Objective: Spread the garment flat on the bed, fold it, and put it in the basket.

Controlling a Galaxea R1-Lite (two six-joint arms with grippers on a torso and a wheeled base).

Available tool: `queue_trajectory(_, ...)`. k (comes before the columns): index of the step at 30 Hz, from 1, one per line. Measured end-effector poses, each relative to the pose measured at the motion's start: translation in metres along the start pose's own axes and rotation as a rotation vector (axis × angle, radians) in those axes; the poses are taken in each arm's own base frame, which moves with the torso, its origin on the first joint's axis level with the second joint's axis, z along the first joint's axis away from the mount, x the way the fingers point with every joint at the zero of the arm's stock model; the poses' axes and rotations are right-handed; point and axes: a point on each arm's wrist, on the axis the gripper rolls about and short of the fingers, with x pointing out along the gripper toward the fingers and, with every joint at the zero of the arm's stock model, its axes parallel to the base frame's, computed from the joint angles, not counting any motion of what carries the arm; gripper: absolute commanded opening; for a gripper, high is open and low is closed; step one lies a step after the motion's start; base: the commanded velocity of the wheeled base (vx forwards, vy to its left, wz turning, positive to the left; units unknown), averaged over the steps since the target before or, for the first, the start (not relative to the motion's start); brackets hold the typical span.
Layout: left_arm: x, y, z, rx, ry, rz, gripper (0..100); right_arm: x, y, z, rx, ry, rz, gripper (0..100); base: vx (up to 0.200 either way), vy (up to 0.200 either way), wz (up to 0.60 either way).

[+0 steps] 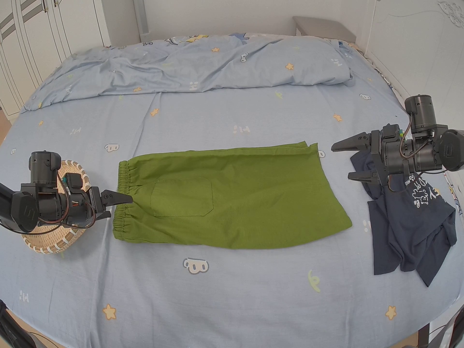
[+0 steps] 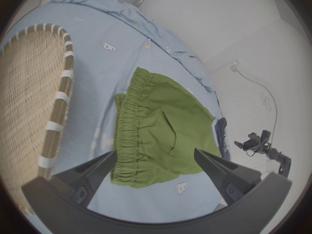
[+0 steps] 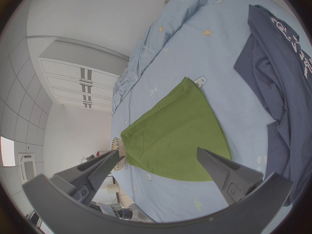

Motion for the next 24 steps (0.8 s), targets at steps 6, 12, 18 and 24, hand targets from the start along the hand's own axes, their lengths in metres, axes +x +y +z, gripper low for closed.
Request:
queue_trajectory(6, 0.000, 0.002, -0.004, 0.028, 0.000, 0.030, 100, -0.002, 0.002, -0.002, -0.013, 0.000, 0.004, 100, 0.000, 0.000, 0.00)
queue_trajectory(12, 0.012, 0.004, -0.004, 0.047, -0.011, 0.014, 100, -0.003, 0.003, -0.003, -0.016, 0.001, 0.004, 100, 0.000, 0.000, 0.00)
queue_trajectory(18, 0.025, 0.011, -0.008, 0.042, 0.006, 0.018, 100, -0.003, 0.003, -0.003, -0.016, -0.001, 0.004, 100, 0.000, 0.000, 0.00)
queue_trajectory(24, 0.037, 0.017, -0.009, 0.040, 0.000, 0.048, 100, -0.003, 0.002, -0.003, -0.015, -0.003, 0.003, 100, 0.000, 0.000, 0.00)
